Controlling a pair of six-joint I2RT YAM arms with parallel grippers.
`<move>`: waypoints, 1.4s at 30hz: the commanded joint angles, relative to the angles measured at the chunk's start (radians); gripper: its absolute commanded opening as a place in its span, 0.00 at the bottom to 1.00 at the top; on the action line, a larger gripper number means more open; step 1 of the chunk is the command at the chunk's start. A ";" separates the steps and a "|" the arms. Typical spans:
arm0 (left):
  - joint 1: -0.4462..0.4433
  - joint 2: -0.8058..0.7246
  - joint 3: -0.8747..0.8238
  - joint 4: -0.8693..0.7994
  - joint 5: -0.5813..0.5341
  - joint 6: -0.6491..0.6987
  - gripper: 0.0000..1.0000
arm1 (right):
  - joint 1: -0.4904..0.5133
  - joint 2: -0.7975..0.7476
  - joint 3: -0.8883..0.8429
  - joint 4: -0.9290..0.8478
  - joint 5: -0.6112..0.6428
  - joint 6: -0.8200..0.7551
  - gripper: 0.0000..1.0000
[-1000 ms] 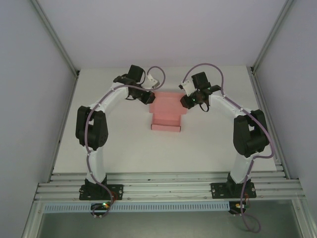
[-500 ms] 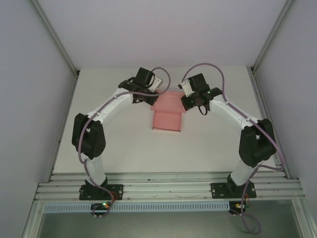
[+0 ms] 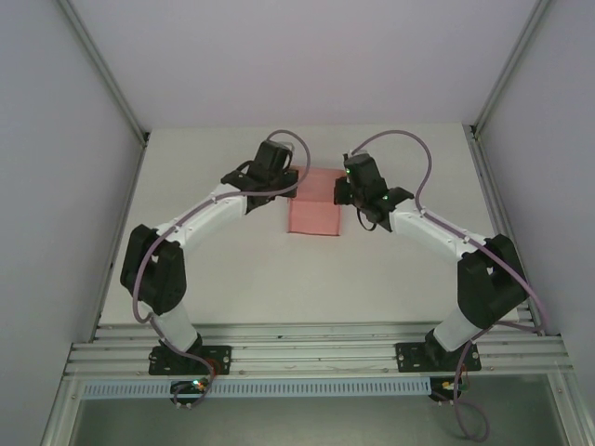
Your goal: Assemble paper box
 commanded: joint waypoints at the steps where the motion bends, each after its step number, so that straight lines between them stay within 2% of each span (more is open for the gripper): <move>1: 0.011 -0.023 -0.057 0.115 -0.048 -0.171 0.00 | -0.006 -0.036 -0.008 0.165 0.079 0.206 0.07; 4: 0.008 -0.012 -0.070 0.183 -0.047 -0.238 0.01 | 0.006 -0.024 -0.038 0.227 0.073 0.229 0.07; 10: -0.021 0.028 -0.065 0.239 -0.066 -0.276 0.03 | 0.011 0.016 -0.018 0.214 0.066 0.229 0.08; 16: -0.025 0.036 -0.090 0.262 -0.092 -0.233 0.04 | 0.022 0.038 -0.023 0.198 0.103 0.156 0.08; 22: -0.032 0.008 -0.228 0.467 -0.098 -0.246 0.08 | 0.032 0.050 -0.077 0.213 0.183 0.131 0.09; 27: -0.071 0.008 -0.228 0.426 -0.175 -0.217 0.08 | 0.066 0.035 -0.166 0.320 0.234 0.088 0.09; 32: -0.119 -0.010 -0.275 0.468 -0.224 -0.171 0.11 | 0.093 0.002 -0.271 0.390 0.254 0.057 0.10; 42: -0.127 -0.059 -0.468 0.639 -0.153 -0.124 0.15 | 0.152 -0.043 -0.419 0.459 0.281 0.044 0.11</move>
